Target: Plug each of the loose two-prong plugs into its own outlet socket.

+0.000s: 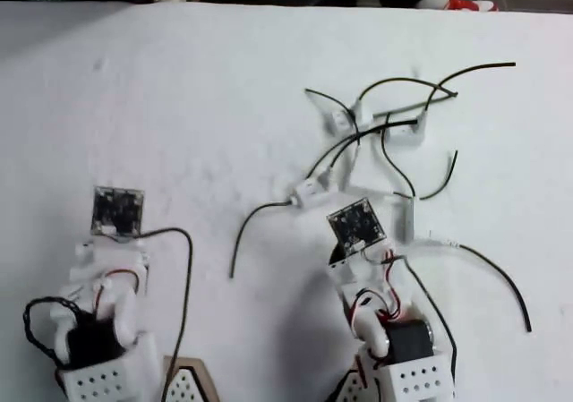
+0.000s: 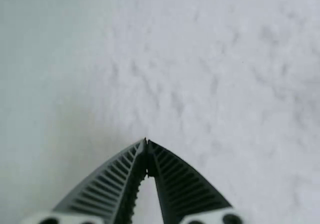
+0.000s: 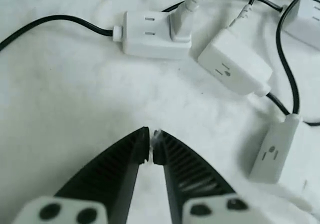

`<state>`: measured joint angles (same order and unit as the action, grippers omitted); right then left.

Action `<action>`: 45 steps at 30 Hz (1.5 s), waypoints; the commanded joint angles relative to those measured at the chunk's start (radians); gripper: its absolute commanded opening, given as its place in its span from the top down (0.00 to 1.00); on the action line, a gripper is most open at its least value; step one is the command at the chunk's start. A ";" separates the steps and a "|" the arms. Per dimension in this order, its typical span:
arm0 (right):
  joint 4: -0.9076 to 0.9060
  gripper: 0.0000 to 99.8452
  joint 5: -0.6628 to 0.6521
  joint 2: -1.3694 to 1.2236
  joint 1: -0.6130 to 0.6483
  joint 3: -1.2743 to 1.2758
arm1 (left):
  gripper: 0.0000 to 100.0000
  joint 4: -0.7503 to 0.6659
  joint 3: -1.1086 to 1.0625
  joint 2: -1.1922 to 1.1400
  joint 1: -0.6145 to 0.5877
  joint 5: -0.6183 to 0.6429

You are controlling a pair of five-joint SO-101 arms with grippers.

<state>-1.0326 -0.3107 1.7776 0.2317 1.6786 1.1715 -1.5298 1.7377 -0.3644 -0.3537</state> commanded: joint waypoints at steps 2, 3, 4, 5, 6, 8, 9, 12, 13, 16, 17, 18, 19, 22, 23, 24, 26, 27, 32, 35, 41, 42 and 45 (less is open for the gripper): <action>-0.004 0.98 -0.003 0.005 -0.012 0.014 | 0.98 0.041 -0.006 0.077 0.073 0.005; -0.005 0.98 -0.003 0.004 -0.013 0.014 | 0.98 0.031 -0.011 0.076 0.073 0.005; -0.018 0.98 -0.005 0.004 -0.021 0.014 | 0.98 0.023 -0.017 0.076 0.073 0.005; -0.039 0.98 -0.005 0.004 -0.030 0.014 | 0.98 0.011 -0.034 0.076 0.074 0.005; -0.059 0.98 -0.006 0.004 -0.036 0.014 | 0.98 -0.008 -0.054 0.076 0.088 0.005; -0.101 0.98 -0.006 0.004 -0.044 0.014 | 0.98 -0.038 -0.103 0.076 0.131 0.003; -0.116 0.98 -0.006 0.004 -0.048 0.014 | 0.98 -0.061 -0.129 0.076 0.156 0.003; -0.128 0.98 -0.006 0.004 -0.045 0.014 | 0.98 -0.095 -0.163 0.071 0.180 0.003; -0.130 0.98 -0.006 0.004 -0.045 0.014 | 0.98 -0.094 -0.164 0.071 0.179 0.005; -0.143 0.98 -0.006 0.004 -0.051 0.014 | 0.98 -0.074 -0.164 0.071 0.179 0.005; -0.156 0.98 -0.006 0.004 -0.051 0.014 | 0.98 -0.041 -0.164 0.071 0.179 0.005; -0.173 0.98 -0.006 0.004 -0.051 0.014 | 0.98 -0.006 -0.164 0.071 0.179 0.005; -0.194 0.98 -0.006 0.004 -0.051 0.014 | 0.98 0.018 -0.164 0.071 0.179 0.005; -0.225 0.98 -0.006 0.005 -0.051 0.014 | 0.98 0.048 -0.164 0.071 0.180 0.005; -0.225 0.98 -0.006 0.005 -0.051 0.014 | 0.98 0.048 -0.164 0.071 0.180 0.005; -0.225 0.98 -0.006 0.005 -0.051 0.014 | 0.98 0.048 -0.164 0.071 0.180 0.005; -0.225 0.98 -0.006 0.005 -0.051 0.014 | 0.98 0.048 -0.164 0.071 0.180 0.008; -0.225 0.98 -0.006 0.005 -0.051 0.014 | 0.98 0.048 -0.164 0.071 0.180 0.008; -0.225 0.98 -0.006 0.005 -0.051 0.014 | 0.98 0.048 -0.164 0.071 0.180 0.008; -0.225 0.98 -0.006 0.005 -0.051 0.014 | 0.98 0.048 -0.164 0.071 0.180 0.008; -0.225 0.98 -0.006 0.005 -0.051 0.014 | 0.98 0.048 -0.164 0.071 0.180 0.008; -0.225 0.98 -0.006 0.005 -0.051 0.014 | 0.98 0.048 -0.164 0.071 0.180 0.008; -0.225 0.98 -0.006 0.005 -0.051 0.014 | 0.98 0.048 -0.164 0.071 0.180 0.008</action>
<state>-1.2505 -0.3122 1.7776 0.1857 1.6817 1.2144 -1.6970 1.8036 -0.1956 -0.3537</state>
